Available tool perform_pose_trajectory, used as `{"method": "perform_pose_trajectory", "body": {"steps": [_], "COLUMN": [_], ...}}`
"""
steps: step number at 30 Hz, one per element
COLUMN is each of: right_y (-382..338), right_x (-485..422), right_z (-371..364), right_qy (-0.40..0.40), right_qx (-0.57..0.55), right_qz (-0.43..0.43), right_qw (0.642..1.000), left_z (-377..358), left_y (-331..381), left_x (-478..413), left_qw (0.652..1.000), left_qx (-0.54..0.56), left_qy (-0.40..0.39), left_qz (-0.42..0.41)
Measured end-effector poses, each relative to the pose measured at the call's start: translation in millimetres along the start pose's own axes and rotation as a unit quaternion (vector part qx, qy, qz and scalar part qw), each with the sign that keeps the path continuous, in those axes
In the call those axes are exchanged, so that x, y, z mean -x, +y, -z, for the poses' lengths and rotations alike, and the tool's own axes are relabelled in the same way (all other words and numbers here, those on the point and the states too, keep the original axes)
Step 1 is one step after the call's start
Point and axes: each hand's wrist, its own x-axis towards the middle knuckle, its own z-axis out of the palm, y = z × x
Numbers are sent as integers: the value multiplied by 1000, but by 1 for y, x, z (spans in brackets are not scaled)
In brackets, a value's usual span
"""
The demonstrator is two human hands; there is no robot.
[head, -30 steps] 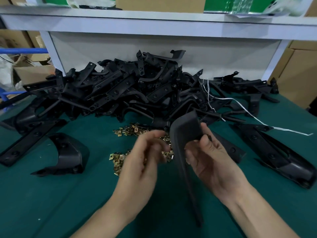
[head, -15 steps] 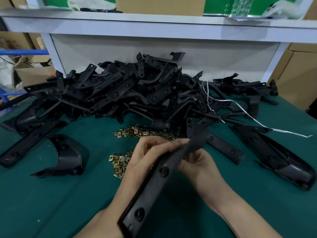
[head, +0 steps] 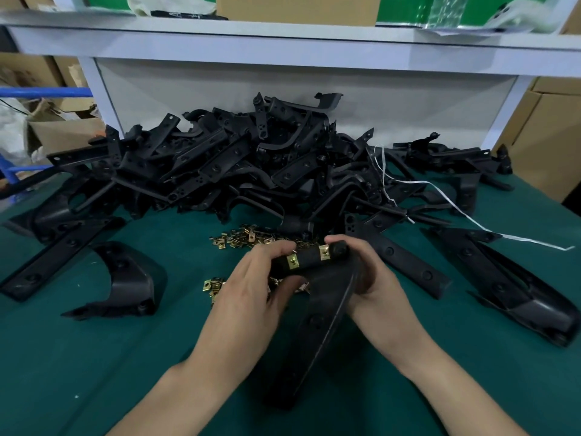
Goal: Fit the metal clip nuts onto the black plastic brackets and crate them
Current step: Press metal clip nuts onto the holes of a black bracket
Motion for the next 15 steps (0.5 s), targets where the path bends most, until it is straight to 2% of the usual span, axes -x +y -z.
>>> {"method": "perform_pose_trajectory", "body": {"steps": [15], "right_y": [7], "right_x": [1], "right_z": [10], "right_qy": [3], "right_qx": [159], "right_qz": [73], "right_qw": [985], "left_z": [2], "left_y": [1], "left_x": [4], "left_qw": [999], "left_qx": [-6], "left_qy": [-37], "left_qz": [7]}}
